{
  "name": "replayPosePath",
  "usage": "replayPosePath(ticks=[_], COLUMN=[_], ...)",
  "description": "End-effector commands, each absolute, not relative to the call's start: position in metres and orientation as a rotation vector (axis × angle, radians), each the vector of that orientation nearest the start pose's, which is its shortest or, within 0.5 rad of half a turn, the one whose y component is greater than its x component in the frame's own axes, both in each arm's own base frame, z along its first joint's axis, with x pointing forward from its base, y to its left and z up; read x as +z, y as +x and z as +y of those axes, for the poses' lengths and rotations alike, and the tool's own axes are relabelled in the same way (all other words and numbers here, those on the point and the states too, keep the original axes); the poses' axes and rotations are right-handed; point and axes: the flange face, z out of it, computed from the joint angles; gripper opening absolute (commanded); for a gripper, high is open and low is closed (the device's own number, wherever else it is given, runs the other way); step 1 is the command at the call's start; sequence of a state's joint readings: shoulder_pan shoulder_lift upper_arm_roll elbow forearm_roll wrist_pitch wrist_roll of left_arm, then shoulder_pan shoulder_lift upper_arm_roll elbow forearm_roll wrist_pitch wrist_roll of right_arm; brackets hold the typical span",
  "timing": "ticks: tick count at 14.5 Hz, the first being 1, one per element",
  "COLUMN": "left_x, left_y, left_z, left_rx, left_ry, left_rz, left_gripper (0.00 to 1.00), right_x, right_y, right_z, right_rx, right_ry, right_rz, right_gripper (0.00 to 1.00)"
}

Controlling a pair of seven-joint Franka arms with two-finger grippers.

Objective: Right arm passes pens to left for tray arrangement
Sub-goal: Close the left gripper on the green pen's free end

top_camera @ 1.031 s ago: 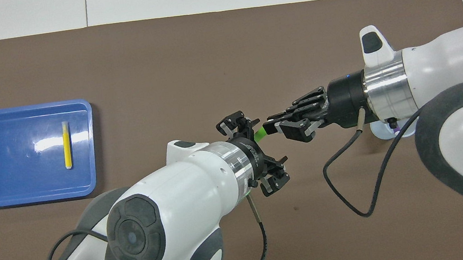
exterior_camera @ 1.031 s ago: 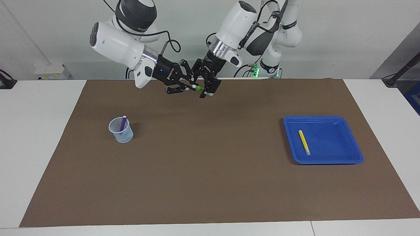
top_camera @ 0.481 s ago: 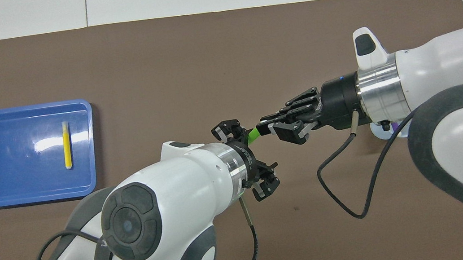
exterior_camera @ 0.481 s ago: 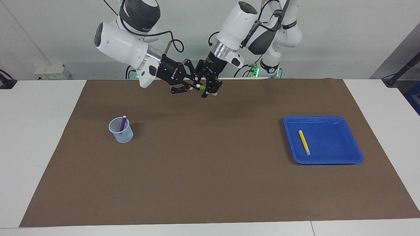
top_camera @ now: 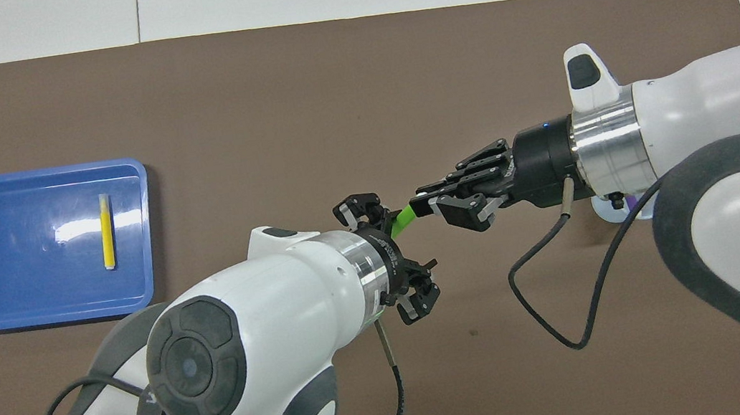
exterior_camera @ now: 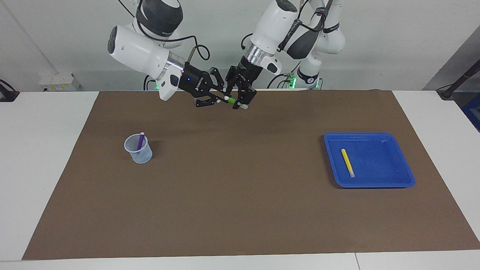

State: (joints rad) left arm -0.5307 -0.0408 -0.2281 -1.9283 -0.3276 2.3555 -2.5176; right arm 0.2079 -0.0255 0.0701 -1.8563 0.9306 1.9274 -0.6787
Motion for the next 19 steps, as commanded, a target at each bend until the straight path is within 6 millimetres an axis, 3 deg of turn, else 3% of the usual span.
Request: replayPosePath(ticks=[1, 4, 8, 19], left_x=[0.5597, 0.5585, 0.5609, 0.5643], left_y=[0.4132, 0.4128, 0.4155, 0.4181], left_z=[-0.4060, -0.4056, -0.4040, -0.4034], left_rx=[-0.405, -0.408, -0.403, -0.323], left_ry=[1.553, 1.567, 1.573, 1.616], left_rz=[2.199, 2.213, 2.219, 2.196], left_gripper=[0.61, 0.52, 0.03, 0.00], right_x=[0.5617, 0.5618, 0.5635, 0.5638], right_y=[0.5368, 0.5374, 0.5380, 0.5394], right_z=[0.2091, 0.2075, 0.2085, 0.2099], right_rx=[-0.363, -0.370, -0.375, -0.374], right_ry=[-2.115, -2.112, -2.108, -2.115], right_rz=[-0.725, -0.731, -0.732, -0.728], right_gripper=[0.00, 0.00, 0.00, 0.00])
